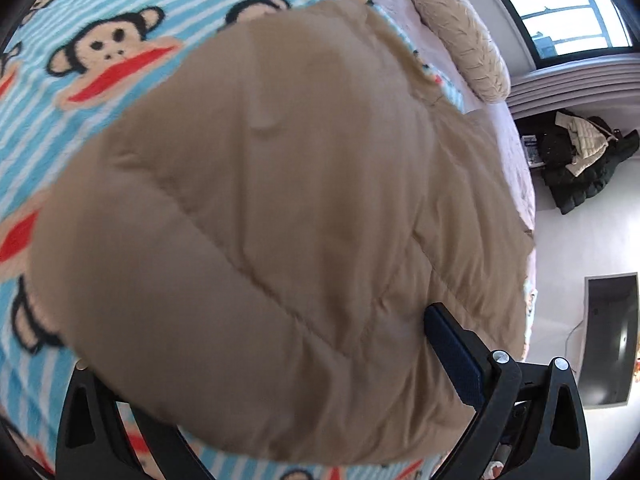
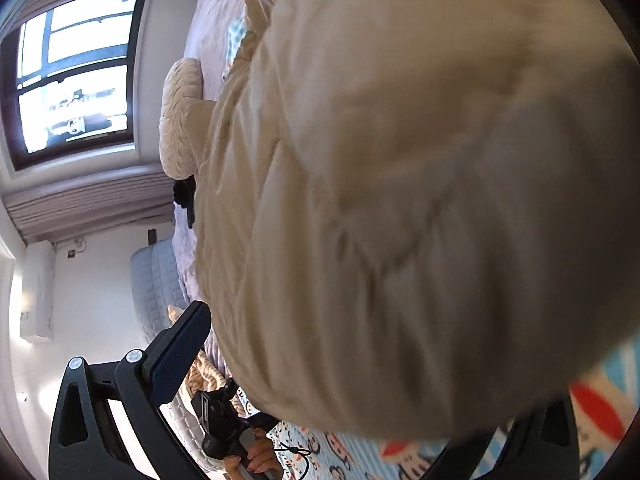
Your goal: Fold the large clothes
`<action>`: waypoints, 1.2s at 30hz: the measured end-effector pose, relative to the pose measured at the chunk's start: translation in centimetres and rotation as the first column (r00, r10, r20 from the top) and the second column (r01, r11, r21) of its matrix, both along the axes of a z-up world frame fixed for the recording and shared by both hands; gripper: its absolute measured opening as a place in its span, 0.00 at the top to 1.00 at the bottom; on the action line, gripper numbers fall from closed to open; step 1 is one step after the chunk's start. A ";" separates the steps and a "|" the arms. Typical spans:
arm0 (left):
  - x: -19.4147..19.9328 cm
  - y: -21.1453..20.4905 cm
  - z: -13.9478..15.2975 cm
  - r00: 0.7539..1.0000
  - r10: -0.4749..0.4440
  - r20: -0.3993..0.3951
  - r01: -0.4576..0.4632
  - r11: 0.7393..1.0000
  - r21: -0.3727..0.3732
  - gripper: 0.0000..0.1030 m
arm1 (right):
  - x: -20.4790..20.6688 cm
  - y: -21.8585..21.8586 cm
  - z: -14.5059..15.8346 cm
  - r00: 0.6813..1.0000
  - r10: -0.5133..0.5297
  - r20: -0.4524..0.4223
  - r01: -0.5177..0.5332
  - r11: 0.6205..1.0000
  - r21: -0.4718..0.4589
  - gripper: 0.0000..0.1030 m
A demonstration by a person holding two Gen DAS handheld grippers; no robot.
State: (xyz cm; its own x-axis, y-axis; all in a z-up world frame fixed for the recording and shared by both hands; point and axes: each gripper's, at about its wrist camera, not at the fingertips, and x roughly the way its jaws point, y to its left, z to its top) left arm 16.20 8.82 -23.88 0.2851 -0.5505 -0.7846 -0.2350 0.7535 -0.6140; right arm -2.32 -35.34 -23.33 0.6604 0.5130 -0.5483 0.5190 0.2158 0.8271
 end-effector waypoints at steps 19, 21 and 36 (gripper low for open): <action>-3.8 -3.0 8.9 0.949 -0.222 0.223 0.112 0.900 0.421 0.82 | -3.4 -0.3 2.3 1.000 -0.017 0.019 0.017 1.000 -0.007 0.80; -5.0 -2.7 9.5 0.946 -0.234 0.226 0.119 0.896 0.428 0.82 | -4.3 -0.1 3.0 1.000 0.011 0.024 -0.011 1.000 -0.015 0.80; -22.3 2.4 9.1 0.942 -0.319 0.103 0.261 0.892 0.370 0.82 | -17.5 3.0 4.6 0.997 0.064 -0.044 -0.064 0.998 0.000 0.80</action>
State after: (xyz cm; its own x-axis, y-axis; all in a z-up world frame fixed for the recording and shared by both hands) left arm -6.15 11.19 -14.74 0.2897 -0.3297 -0.8985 0.1044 0.9441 -0.3128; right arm -19.79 -32.33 -18.74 0.6014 0.5530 -0.5767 0.5401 0.2506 0.8035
